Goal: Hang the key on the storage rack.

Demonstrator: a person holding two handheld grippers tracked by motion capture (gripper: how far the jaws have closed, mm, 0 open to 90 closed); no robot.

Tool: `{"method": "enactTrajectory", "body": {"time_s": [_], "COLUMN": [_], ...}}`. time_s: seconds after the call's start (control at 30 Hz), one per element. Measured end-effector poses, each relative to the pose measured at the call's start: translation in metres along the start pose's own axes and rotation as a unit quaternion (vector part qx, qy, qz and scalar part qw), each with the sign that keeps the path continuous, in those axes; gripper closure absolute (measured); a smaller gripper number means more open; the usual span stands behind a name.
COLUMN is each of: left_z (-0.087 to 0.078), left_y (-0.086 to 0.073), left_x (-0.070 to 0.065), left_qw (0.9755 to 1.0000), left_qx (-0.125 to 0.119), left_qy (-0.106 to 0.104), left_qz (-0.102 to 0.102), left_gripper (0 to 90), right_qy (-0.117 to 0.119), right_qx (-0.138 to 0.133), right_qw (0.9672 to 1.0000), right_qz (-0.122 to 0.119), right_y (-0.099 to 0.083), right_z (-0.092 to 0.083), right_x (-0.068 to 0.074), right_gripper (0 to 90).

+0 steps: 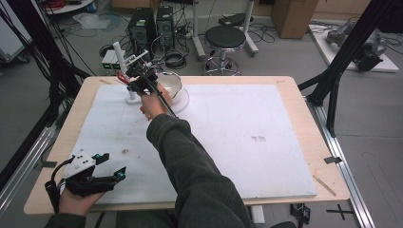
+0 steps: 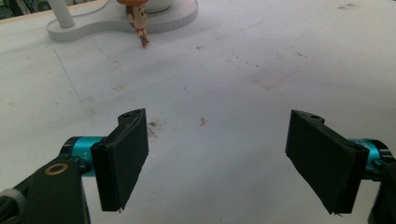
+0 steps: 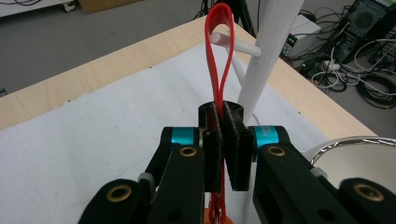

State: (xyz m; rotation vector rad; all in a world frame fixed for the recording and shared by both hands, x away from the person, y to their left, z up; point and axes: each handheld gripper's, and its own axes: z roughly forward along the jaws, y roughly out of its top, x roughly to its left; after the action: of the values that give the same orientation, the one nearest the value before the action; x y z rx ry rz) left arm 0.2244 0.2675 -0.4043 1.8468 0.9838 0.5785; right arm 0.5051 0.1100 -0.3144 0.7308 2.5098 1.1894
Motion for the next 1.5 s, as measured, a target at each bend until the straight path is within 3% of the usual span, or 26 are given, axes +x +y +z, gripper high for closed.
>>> {"method": "enactTrajectory", "body": {"time_s": [0.53,1.5], "left_z": [0.001,0.003], "left_y": [0.001,0.001], "left_x": [0.0,-0.001], "left_qw": [1.0,1.0], "left_qx": [0.001,-0.002], "left_qy": [-0.002,-0.004], "left_qz": [0.004,0.003], "left_gripper": [21.7,21.6], "right_qy": [-0.027,-0.029], "right_qx": [0.015,0.026], "right_qw": [0.9994,0.9992], "right_qz": [-0.012,-0.011], "right_y": [0.001,0.002], "right_z": [0.007,0.021], "right_x": [-0.001,0.001], "right_gripper": [86.7,86.8]}}
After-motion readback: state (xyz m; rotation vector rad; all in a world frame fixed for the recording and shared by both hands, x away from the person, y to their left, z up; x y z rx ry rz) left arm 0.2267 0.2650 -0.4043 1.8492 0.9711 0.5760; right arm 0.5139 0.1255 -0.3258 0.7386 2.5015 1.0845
